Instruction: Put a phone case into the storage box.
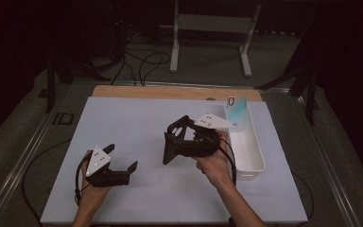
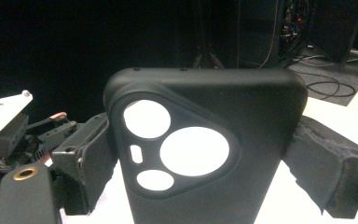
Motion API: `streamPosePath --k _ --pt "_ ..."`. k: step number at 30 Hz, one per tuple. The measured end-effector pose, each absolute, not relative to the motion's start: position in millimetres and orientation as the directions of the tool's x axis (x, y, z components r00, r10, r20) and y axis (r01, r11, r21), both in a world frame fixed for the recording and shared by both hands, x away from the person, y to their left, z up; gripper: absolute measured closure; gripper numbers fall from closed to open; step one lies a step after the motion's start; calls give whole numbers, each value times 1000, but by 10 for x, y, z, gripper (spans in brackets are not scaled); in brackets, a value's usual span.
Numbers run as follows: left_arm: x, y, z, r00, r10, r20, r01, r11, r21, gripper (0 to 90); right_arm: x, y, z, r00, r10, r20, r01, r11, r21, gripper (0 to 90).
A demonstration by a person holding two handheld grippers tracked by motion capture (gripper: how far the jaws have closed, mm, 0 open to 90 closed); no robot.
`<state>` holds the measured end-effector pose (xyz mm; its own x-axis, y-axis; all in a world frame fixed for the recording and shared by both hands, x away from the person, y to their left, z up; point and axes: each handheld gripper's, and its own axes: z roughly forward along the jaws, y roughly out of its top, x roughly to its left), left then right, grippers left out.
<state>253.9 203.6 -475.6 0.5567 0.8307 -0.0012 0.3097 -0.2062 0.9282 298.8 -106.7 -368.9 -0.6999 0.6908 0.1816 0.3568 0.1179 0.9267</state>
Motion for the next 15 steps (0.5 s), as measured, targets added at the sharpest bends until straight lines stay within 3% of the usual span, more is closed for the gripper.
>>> streamPosePath --k 15 --pt "2572 2064 -4803 540 841 -11 323 -196 926 4 3048 -1142 -3621 -686 709 165 346 119 931 141"
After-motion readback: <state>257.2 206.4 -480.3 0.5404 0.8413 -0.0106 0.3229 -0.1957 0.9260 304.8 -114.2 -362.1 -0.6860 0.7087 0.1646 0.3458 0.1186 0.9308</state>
